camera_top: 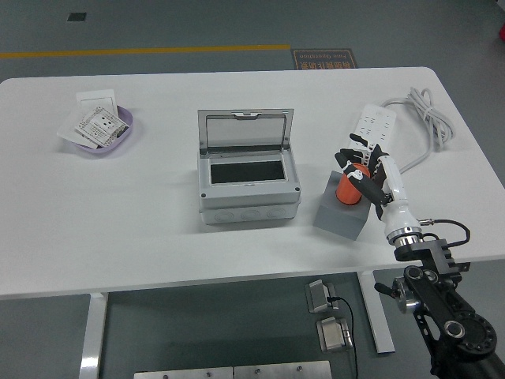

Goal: Pick up the cylinder from the cube,place it in the box,flap close box

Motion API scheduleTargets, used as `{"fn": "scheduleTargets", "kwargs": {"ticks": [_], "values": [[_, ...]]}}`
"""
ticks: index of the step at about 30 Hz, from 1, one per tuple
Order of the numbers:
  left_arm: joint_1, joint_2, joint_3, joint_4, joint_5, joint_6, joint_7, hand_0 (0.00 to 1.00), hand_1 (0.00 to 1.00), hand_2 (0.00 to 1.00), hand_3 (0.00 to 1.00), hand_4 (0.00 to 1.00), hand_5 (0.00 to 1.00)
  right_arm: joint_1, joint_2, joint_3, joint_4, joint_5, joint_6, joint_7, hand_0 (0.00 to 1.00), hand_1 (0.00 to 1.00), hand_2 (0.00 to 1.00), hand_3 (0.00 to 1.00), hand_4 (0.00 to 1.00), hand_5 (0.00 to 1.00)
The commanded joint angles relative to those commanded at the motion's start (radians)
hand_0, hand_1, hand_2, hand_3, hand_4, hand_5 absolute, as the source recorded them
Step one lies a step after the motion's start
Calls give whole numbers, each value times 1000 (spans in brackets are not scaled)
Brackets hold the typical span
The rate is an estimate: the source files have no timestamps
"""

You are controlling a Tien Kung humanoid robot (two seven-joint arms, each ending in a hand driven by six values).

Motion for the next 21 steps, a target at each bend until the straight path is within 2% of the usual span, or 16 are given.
{"fn": "scheduleTargets", "kwargs": {"ticks": [10, 17, 18, 21], "values": [[-4, 0, 2, 0, 2, 0, -2, 601, 662, 600, 592, 638, 269, 1, 1, -22, -18, -10, -3, -2, 812, 723, 694, 810, 955, 455], [-6, 1, 15, 0, -11, 1, -5, 600, 662, 600, 592, 638, 268, -3, -2, -34, -24, -35, -23, -7, 801, 723, 699, 818, 941, 432], [-7, 1, 16, 0, -12, 1, -5, 600, 662, 600, 593, 639, 264, -3, -2, -35, -24, -38, -25, -8, 789, 731, 710, 830, 851, 281], [-8, 1, 20, 0, -17, 2, -7, 600, 662, 600, 593, 639, 264, -4, -4, -37, -25, -50, -33, -13, 789, 731, 710, 830, 851, 281]]}}
